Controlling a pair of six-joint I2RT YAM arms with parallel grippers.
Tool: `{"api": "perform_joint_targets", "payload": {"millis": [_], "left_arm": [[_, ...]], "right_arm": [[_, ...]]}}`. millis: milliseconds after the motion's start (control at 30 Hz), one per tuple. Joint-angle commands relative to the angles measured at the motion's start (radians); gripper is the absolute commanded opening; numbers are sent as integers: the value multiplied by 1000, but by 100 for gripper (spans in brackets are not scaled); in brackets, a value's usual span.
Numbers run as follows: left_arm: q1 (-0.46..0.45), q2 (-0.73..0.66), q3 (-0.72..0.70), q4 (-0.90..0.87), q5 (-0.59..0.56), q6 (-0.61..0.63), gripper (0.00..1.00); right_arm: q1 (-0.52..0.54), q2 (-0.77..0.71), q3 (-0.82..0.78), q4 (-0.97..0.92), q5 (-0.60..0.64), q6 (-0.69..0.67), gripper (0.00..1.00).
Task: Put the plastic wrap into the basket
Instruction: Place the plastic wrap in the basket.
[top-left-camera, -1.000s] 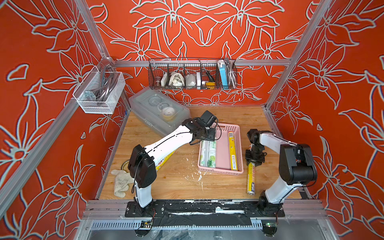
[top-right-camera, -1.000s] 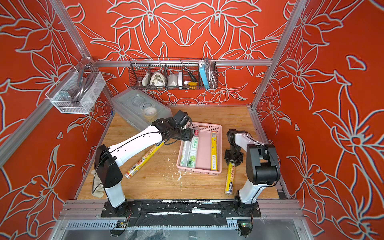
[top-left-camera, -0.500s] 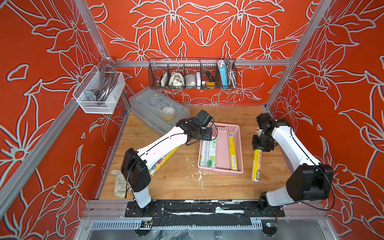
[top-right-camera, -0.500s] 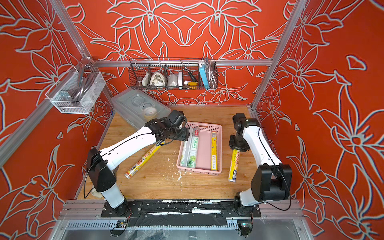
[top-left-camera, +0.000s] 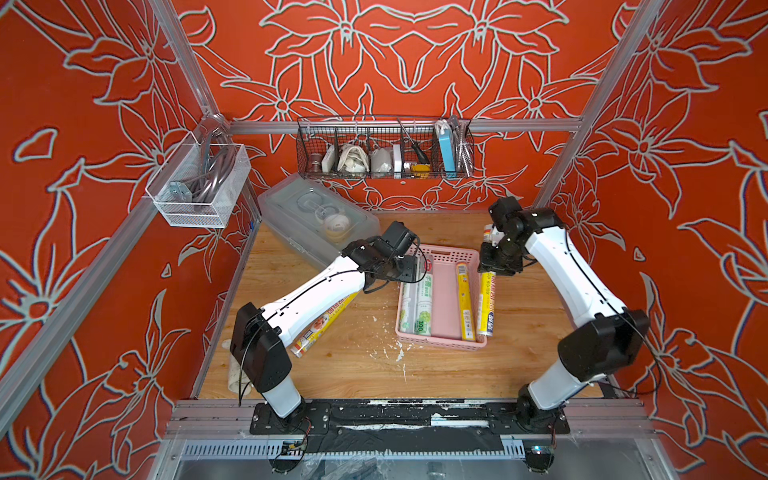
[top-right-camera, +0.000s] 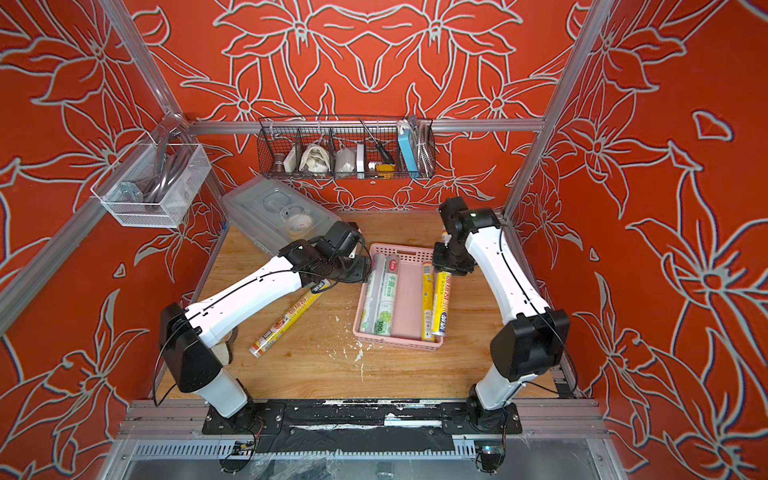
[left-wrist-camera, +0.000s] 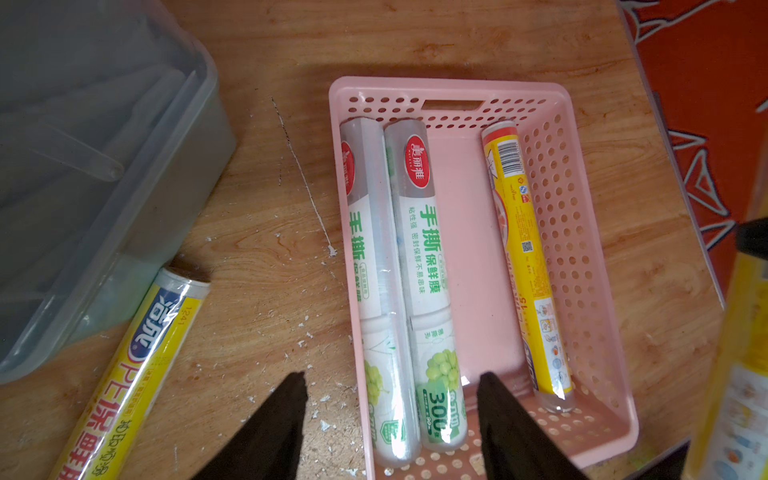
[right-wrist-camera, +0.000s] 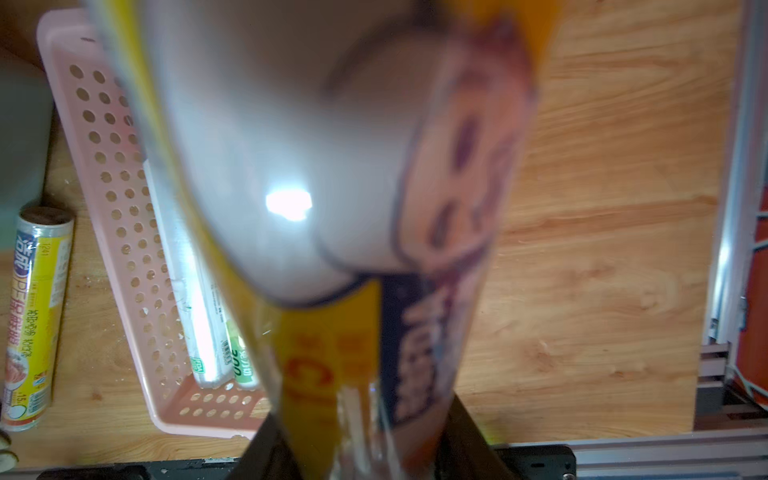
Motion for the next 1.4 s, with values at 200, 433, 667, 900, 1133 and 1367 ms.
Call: {"api": "perform_joint_targets", "payload": {"millis": [200,433,667,900,1133,1367], "left_arm": [[13,-59,-45,-14,-2,-10,66],[19,-76,-70,-3,-13,-16,66],[25,-73,-75,-5,-10,-12,66],[28,-72,-86,-5,-13,-9,66],[28,-66,-87,-5,-7,-10,66],[28,-61,-92,-3,-7,-11,66]], "right_arm": [[65,208,62,90,-70,73,26],[82,310,76,104,-77,70,26],[89,344,55,120,-74,77,27],[107,367,9,135,-70,84,27],[114,395,-14,137,-54,85,28],[121,388,-46,149,-41,92,29]]}}
